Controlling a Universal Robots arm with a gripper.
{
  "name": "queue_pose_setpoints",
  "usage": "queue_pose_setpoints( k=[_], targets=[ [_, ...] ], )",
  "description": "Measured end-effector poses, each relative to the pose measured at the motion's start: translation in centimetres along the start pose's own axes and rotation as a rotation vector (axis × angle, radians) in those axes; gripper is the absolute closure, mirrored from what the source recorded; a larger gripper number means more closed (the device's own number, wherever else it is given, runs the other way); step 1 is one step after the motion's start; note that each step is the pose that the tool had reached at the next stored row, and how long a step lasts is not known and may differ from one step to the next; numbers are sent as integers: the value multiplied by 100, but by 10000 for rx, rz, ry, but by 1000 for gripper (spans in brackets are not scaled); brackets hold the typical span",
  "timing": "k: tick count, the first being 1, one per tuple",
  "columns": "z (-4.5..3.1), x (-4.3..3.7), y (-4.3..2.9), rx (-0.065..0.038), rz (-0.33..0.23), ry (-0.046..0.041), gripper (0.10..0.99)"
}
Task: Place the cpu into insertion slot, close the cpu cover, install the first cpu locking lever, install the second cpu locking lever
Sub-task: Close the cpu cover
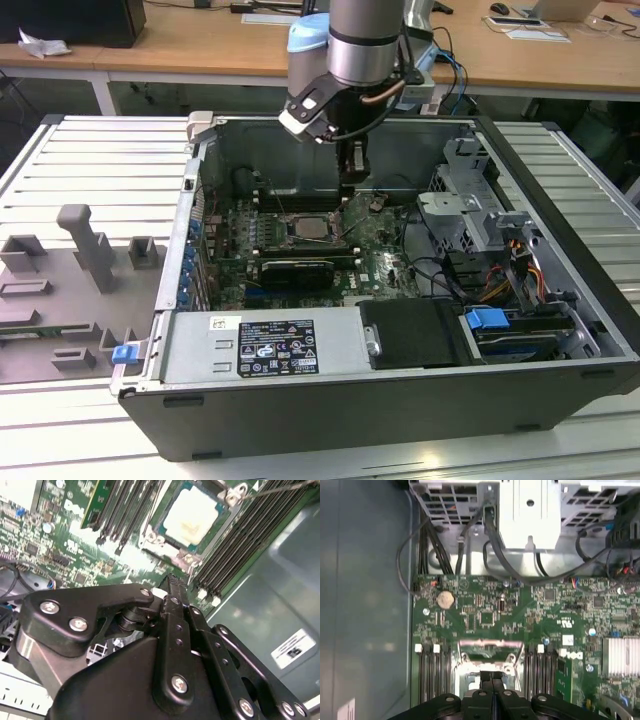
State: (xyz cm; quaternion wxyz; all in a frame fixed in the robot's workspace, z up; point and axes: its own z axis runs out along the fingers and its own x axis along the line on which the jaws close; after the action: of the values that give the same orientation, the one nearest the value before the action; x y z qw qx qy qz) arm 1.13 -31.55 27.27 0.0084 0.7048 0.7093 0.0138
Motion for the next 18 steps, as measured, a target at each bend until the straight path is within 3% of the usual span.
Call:
queue_pose_setpoints(
  k=[2,7,18],
  targets=[
    [6,11,75,1,-1,1,980],
    [25,24,174,1,0,-4,980],
    [56,25,255,1,-1,-10,980]
  ],
)
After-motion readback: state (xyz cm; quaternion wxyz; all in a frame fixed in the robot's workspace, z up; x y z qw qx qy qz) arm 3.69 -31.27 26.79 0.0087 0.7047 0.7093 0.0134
